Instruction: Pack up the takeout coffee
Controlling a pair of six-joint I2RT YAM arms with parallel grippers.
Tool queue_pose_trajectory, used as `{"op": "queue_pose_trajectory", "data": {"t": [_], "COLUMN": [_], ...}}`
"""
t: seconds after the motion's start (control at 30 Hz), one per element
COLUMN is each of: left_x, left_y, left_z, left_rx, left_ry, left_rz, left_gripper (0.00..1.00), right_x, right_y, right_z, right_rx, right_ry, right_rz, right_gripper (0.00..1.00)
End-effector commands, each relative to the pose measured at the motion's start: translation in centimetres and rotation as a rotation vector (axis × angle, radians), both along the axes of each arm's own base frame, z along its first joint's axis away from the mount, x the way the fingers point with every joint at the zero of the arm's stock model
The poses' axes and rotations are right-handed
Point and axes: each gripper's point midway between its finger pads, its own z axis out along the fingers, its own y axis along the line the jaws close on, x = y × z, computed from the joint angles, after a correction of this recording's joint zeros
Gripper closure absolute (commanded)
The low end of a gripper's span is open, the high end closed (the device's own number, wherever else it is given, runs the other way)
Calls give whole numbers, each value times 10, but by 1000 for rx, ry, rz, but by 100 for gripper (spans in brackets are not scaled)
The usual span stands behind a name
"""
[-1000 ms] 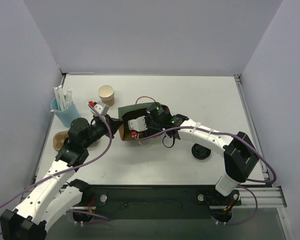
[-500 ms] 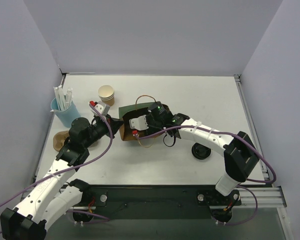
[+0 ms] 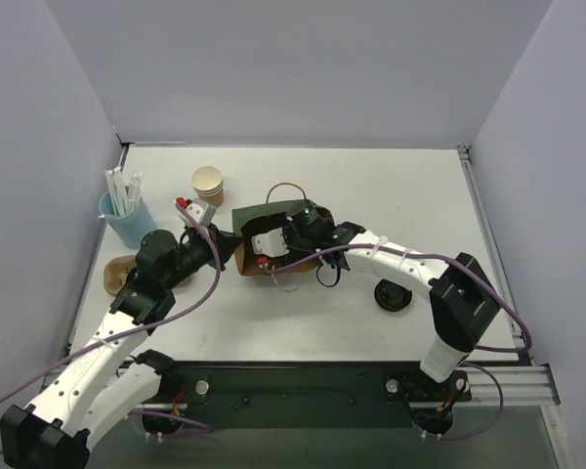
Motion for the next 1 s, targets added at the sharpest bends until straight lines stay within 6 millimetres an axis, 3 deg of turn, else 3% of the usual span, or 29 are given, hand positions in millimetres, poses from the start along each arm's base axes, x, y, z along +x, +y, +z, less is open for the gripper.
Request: {"op": "queue_pose_trajectory", "data": {"t": [0.0, 0.2, 0.37, 0.73, 0.97], "left_x": [2, 2, 1, 0, 2], "left_y": [-4, -4, -2, -4, -5], "left_z": [15, 13, 8, 6, 8], "left_rx": [-38, -37, -34, -49, -40], "left_ry": [-51, -45, -31, -6, -8], "left_rz": [-1, -1, 8, 6, 3], "left_gripper": [100, 100, 100, 100, 100], "right_x": [8, 12, 21, 17, 12], "right_y": [5, 5, 11, 15, 13], "right_z": [8, 6, 20, 1, 3], "right_rx": [26, 40, 122, 107, 105], "right_ry": [-10, -18, -60, 9, 55], "right_rz": [1, -19, -57, -32, -41], "right_gripper": [73, 73, 74, 73, 73]}}
